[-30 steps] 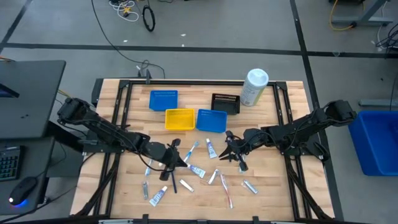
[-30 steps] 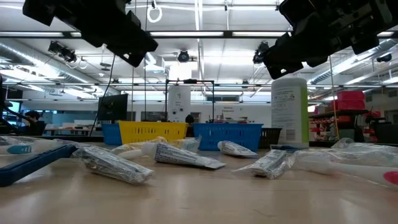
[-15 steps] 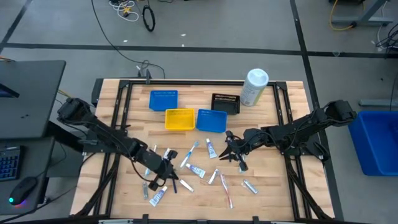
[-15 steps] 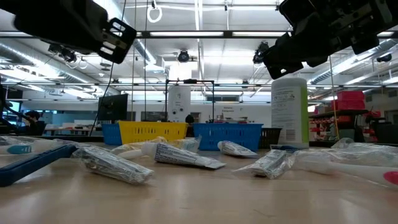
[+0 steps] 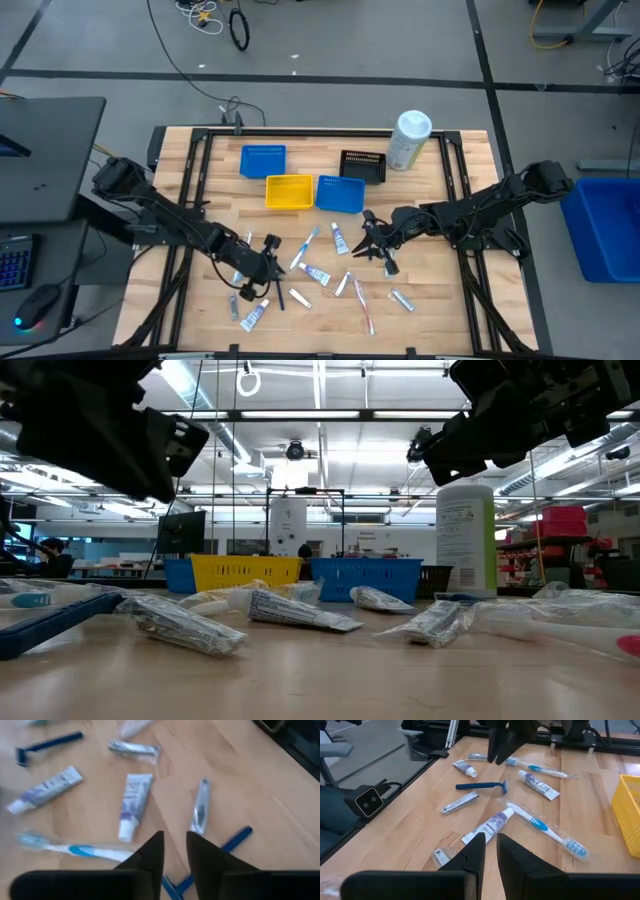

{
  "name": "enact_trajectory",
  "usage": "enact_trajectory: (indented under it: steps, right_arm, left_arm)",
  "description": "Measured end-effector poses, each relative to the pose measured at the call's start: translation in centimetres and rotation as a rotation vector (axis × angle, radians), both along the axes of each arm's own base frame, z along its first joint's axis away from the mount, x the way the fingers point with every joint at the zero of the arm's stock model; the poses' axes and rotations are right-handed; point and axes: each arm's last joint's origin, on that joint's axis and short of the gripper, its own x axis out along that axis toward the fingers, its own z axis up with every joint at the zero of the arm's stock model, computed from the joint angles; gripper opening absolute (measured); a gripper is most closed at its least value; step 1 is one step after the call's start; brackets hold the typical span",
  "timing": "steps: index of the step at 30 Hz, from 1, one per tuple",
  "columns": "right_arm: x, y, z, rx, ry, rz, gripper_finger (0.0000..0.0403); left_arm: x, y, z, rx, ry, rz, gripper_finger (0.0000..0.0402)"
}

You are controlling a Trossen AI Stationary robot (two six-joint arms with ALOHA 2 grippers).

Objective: Pick & Place Travel size toiletries
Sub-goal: Put the left razor into the left blue basket

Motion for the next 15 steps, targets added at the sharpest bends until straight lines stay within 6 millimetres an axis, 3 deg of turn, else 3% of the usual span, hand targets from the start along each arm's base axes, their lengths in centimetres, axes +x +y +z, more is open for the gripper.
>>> enact_trajectory:
  steps: [7, 15]
  right_arm:
    - [0.1, -0.2, 0.0, -0.025, -0.006, -0.088, 0.0055]
    - [0.2, -0.3, 0.2, -0.029, -0.028, -0.108, 0.0055]
  left_arm:
    - [-0.3, -0.4, -0.8, 0.049, 0.056, -0.197, 0.0153]
    - [1.2, -1.3, -3.5, 0.164, 0.100, -0.341, 0.0164]
